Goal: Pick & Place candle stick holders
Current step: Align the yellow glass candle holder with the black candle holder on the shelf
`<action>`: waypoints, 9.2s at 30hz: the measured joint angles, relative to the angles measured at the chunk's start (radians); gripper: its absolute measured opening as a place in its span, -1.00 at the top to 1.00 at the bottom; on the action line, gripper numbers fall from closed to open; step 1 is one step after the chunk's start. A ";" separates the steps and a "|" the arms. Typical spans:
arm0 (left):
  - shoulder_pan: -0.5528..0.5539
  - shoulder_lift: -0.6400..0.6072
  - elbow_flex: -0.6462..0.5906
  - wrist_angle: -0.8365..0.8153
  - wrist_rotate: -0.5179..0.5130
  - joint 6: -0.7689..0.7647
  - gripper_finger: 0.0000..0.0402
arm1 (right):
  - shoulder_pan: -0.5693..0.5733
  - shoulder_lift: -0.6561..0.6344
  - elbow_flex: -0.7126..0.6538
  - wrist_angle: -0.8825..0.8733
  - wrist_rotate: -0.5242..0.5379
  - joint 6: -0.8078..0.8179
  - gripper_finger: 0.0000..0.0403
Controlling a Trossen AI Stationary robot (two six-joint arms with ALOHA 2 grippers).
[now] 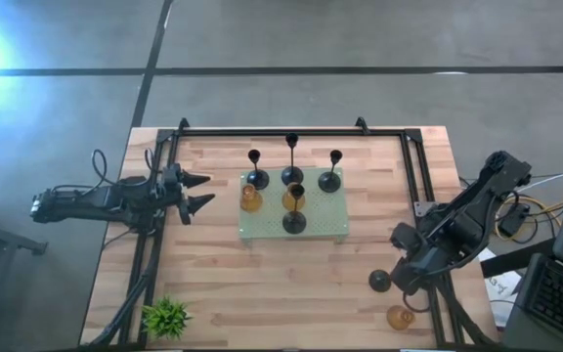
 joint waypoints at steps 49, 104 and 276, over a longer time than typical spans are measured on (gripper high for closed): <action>0.000 0.000 0.000 -0.005 0.000 0.021 -0.57 | -0.391 0.152 0.011 0.342 -0.307 -0.805 0.96; 0.000 0.000 0.000 -0.006 0.000 0.022 -0.57 | -0.506 0.284 0.168 0.350 -0.284 -1.075 0.32; 0.000 0.000 0.000 0.032 0.001 0.071 -0.57 | -0.996 0.298 0.316 0.001 -0.340 -1.294 0.94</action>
